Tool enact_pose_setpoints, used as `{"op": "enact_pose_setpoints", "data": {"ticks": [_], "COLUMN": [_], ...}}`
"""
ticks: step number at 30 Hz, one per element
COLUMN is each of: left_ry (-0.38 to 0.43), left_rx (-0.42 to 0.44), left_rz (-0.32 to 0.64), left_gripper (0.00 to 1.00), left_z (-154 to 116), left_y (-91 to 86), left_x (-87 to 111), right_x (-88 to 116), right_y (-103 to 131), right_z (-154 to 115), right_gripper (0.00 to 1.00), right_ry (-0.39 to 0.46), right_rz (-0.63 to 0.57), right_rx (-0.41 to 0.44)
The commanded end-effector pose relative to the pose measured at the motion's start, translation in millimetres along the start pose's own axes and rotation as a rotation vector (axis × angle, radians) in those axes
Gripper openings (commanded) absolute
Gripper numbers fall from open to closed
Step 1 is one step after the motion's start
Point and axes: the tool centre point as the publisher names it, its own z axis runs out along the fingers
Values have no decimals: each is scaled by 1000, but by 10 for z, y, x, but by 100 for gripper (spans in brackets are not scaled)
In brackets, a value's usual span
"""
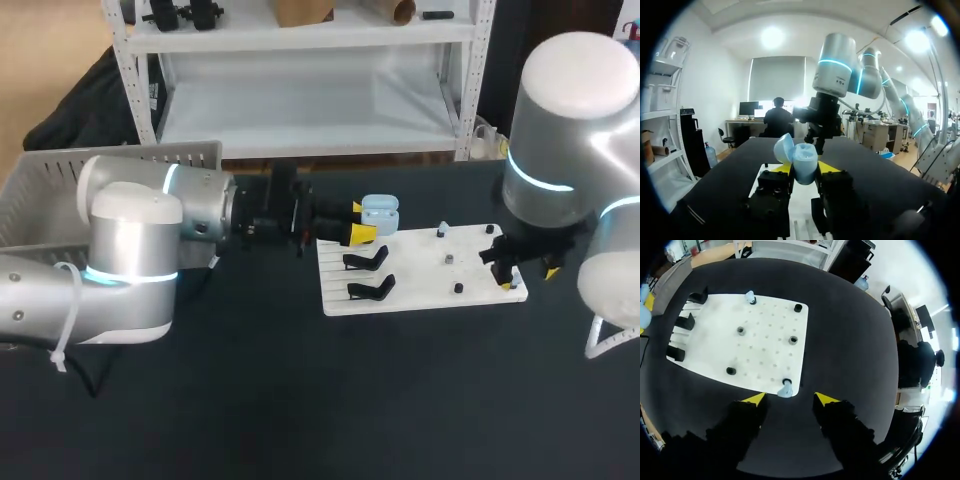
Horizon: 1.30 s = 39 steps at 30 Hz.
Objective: Pick up each earbud case from the left stands, insert the matching earbuds, close the lid, and place the case in the box.
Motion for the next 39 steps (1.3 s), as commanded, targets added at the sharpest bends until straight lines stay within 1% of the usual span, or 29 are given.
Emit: {"op": "enact_pose_setpoints", "data": {"ticks": [1, 6, 13, 20, 34, 39], "left_ry": [1, 1, 1, 1, 1, 1], "left_rx": [1, 1, 1, 1, 1, 1], "left_rz": [0, 0, 0, 0, 0, 0], "left_gripper": [0, 0, 0, 0, 0, 0], "left_z": [2, 2, 2, 2, 2, 2], "left_y": [5, 5, 5, 5, 5, 5], "left_x": [1, 1, 1, 1, 1, 1], "right_x": [-13, -25, -35, -43, -46, -55], "right_y": [-7, -15, 18, 16, 35, 39], "right_z": [99, 135, 139, 142, 170, 189], "right_gripper": [48, 46, 45, 42, 37, 34], "right_ry": [-18, -27, -35, -44, -39, -35], "right_rz": [5, 3, -6, -8, -15, -16], "right_rx": [9, 8, 5, 11, 14, 13]}}
